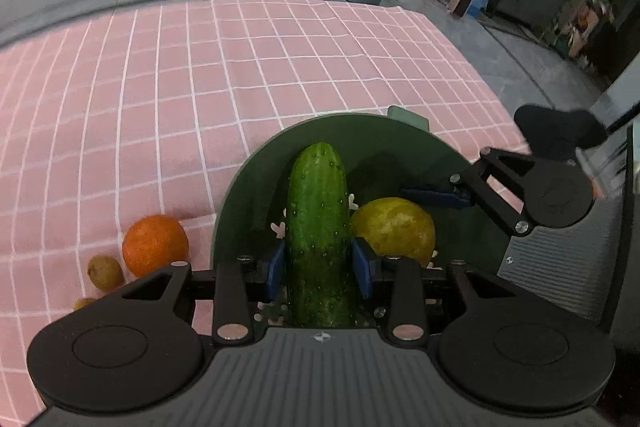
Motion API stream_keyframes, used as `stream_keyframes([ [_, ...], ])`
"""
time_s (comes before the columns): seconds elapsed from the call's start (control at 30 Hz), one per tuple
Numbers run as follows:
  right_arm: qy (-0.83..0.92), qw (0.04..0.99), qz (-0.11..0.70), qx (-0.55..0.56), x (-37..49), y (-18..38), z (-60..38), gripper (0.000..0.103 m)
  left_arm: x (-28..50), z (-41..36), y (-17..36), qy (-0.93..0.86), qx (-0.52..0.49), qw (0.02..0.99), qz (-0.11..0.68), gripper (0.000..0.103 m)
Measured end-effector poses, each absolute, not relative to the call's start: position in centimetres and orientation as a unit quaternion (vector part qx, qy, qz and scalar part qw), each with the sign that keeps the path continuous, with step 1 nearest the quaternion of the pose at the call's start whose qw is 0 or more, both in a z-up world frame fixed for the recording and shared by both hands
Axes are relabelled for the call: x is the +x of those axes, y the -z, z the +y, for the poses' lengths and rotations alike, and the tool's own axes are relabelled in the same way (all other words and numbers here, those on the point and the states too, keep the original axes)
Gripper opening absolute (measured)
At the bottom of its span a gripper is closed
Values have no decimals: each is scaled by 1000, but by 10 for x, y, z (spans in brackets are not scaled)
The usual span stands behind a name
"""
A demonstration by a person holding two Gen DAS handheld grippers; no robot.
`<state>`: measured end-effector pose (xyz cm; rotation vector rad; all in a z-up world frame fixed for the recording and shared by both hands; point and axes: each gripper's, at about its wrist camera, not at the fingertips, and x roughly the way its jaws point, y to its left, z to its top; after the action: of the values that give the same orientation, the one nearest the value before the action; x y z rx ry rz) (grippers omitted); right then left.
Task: Organize fruits
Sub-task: 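Carry the cucumber with the left tool while the right tool carries the pomelo into the green colander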
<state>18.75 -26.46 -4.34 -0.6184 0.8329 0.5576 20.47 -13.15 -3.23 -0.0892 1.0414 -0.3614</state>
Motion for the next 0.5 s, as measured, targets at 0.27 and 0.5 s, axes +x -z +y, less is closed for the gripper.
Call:
stream_keyframes([
  [0.27, -259, 831, 374, -320, 186, 33, -258, 70, 203, -133, 31, 171, -24, 853, 492, 42],
  [0.5, -234, 828, 376, -343, 178, 23, -254, 80, 192, -123, 16, 177, -31, 863, 472, 52],
])
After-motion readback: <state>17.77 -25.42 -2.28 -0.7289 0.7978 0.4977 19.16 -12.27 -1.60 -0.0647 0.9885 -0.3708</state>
